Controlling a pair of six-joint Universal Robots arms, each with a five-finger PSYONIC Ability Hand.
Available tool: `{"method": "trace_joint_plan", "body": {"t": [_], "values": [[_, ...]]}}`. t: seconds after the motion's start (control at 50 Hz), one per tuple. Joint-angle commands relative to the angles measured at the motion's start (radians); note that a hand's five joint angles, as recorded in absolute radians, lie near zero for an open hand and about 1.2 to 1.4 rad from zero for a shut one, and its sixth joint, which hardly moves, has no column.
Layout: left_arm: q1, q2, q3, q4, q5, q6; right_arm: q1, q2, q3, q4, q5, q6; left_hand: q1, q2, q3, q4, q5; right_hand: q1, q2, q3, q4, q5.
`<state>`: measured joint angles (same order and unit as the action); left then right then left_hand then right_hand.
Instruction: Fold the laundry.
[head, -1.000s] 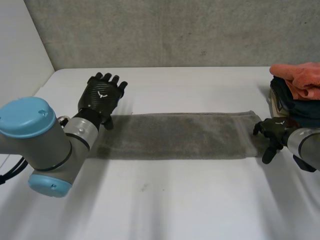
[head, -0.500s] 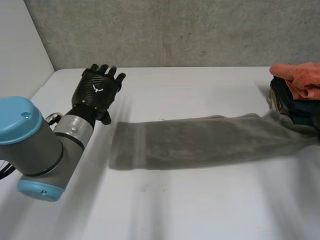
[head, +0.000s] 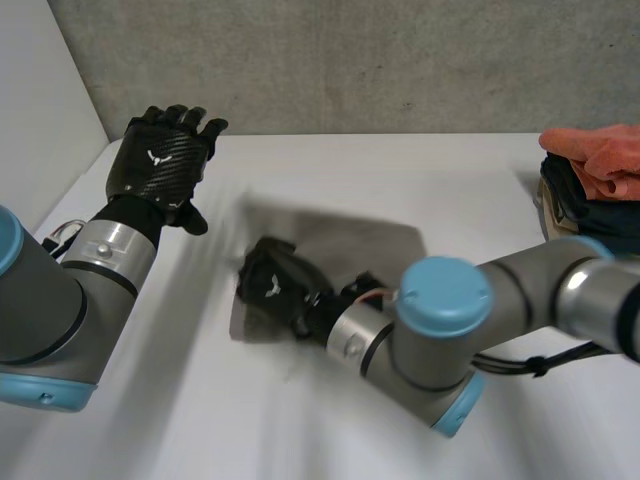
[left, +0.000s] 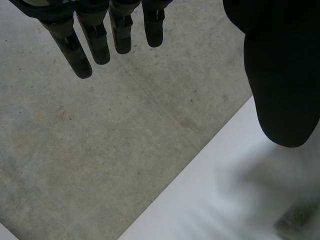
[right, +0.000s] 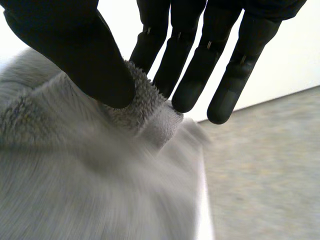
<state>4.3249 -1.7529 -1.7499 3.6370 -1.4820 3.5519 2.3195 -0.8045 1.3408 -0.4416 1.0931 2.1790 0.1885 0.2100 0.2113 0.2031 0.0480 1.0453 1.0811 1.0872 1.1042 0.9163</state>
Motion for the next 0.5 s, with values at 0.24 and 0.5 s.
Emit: {"method": "trace_joint_plan", "body": {"t": [0.24, 0.5], "values": [[-0.051, -0.016, 0.030, 0.028, 0.000, -0.001, -0.195, -0.318, 0.248, 0.167, 0.237, 0.541, -0.014, -0.035, -0.037, -0.029, -0.048, -0.871, -0.907, -0.913, -0.930, -0.916], [-0.083, -0.043, 0.024, 0.026, -0.001, -0.001, -0.407, -0.231, 0.333, 0.173, 0.407, 0.387, -0.014, -0.035, -0.037, -0.029, -0.048, 0.351, 0.315, 0.309, 0.292, 0.305]]}}
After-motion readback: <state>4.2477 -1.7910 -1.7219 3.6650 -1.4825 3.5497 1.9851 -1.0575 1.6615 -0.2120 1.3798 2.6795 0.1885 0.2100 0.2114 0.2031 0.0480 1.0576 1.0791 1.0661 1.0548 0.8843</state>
